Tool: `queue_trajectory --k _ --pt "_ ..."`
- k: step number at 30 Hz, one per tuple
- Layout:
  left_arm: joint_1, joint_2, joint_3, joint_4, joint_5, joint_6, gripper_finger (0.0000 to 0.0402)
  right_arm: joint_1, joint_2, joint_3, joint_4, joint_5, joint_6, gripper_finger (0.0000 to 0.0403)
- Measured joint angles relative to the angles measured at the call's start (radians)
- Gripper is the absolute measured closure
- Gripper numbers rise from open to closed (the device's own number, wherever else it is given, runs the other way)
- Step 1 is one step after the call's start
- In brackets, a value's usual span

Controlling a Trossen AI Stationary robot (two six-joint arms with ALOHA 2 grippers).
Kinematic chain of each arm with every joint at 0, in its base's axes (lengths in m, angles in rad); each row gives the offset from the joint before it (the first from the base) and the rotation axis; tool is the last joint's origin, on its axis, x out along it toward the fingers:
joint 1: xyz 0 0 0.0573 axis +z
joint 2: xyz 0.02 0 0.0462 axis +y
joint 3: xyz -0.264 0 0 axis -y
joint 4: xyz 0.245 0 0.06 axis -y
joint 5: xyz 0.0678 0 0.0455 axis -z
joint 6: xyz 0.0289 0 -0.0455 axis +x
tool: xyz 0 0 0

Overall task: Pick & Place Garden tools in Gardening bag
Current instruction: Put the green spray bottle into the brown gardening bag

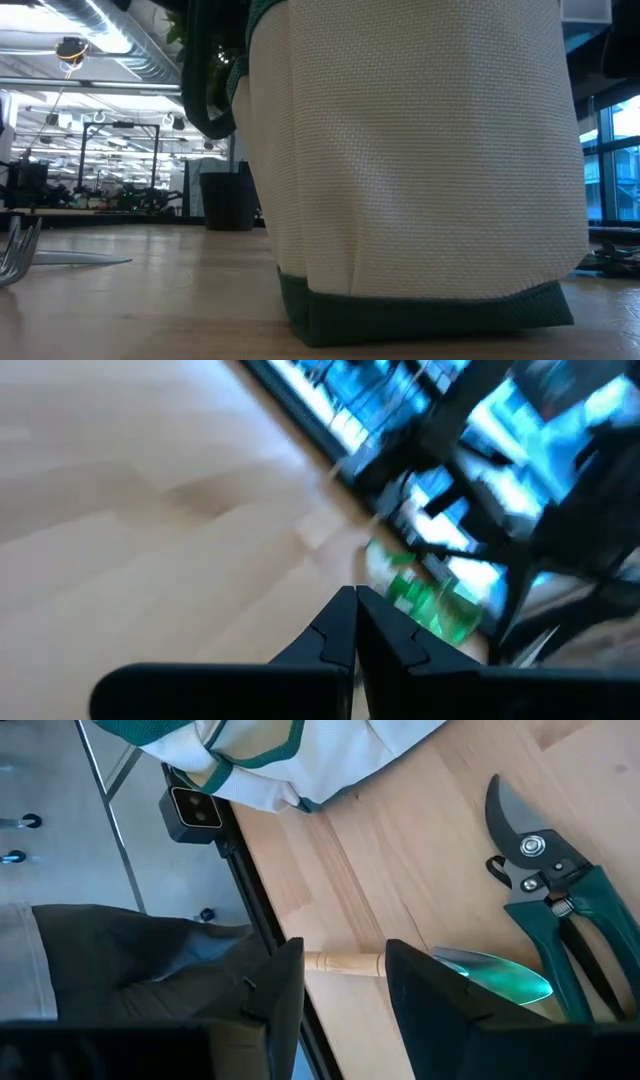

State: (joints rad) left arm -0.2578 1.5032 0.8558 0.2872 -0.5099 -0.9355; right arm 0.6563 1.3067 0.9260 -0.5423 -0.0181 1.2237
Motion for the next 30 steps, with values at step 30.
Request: queue_trajectory --k 30 --pt "-0.011 0.0 0.0 0.114 0.022 0.013 0.0398 0.033 0.05 0.0 -0.084 0.089 -0.081 0.0246"
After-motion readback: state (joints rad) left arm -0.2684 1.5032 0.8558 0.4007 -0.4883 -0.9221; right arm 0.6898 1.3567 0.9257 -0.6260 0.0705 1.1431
